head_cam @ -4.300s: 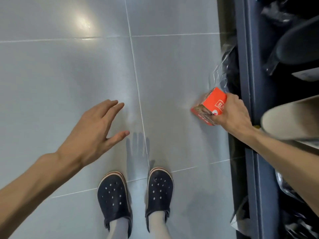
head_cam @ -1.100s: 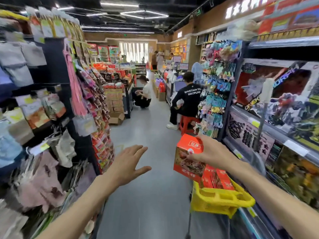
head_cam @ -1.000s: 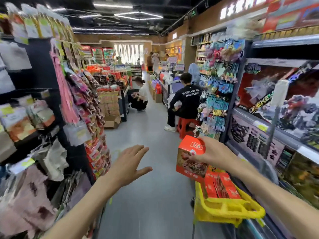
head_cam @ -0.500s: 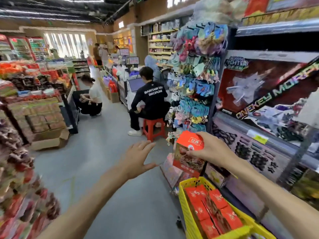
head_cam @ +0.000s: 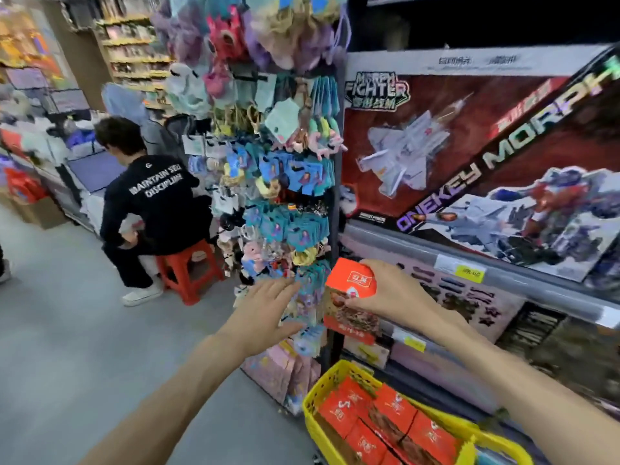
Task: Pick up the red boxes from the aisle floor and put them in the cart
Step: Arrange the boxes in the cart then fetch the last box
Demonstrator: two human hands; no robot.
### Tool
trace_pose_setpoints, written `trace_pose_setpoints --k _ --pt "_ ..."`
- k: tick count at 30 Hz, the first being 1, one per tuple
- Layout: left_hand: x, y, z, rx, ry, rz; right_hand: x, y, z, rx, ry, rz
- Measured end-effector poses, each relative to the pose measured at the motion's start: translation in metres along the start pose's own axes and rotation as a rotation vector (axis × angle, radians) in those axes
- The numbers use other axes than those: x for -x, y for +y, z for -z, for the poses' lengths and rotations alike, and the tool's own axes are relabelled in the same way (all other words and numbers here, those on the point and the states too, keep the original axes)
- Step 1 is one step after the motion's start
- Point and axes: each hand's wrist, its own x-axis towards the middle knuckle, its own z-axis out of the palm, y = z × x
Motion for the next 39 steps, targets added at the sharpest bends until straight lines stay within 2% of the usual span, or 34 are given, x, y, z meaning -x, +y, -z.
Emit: trace_pose_setpoints --k 6,12,16,20,22,29,32,39 --pt "-0.076 -0.028 -0.077 0.164 -0.081 -0.168 -0.023 0.045 -0.057 0.019 0.059 -0.259" --pt "-0.093 -0.046 -0.177 0.300 -0.286 -0.313 -0.027 0.074 -0.146 -0.031 0.062 -0.512" --pt "-0.095 -0.053 -0.240 0.423 -0.324 -0.380 -0.036 0.102 -0.212 -0.082 0.026 -0.614" --pt "-0.095 -0.060 -0.304 0.461 -0.433 -0.250 -0.046 0.138 -0.277 -0.105 0.024 -0.648" --pt "-0.093 -0.063 -0.337 0.466 -0.437 -0.177 -0.050 0.159 -0.309 -0.082 0.002 -0.631" --pt "-0.084 -0.064 -0.422 0.592 -0.468 -0.137 -0.051 0.223 -0.402 0.053 -0.068 -0.519" --pt "-0.071 -0.067 -0.449 0.593 -0.477 -0.142 -0.047 0.240 -0.426 0.075 -0.091 -0.518" --pt "-0.046 -0.076 -0.468 0.608 -0.526 -0.103 -0.025 0.261 -0.443 -0.053 -0.062 -0.569"
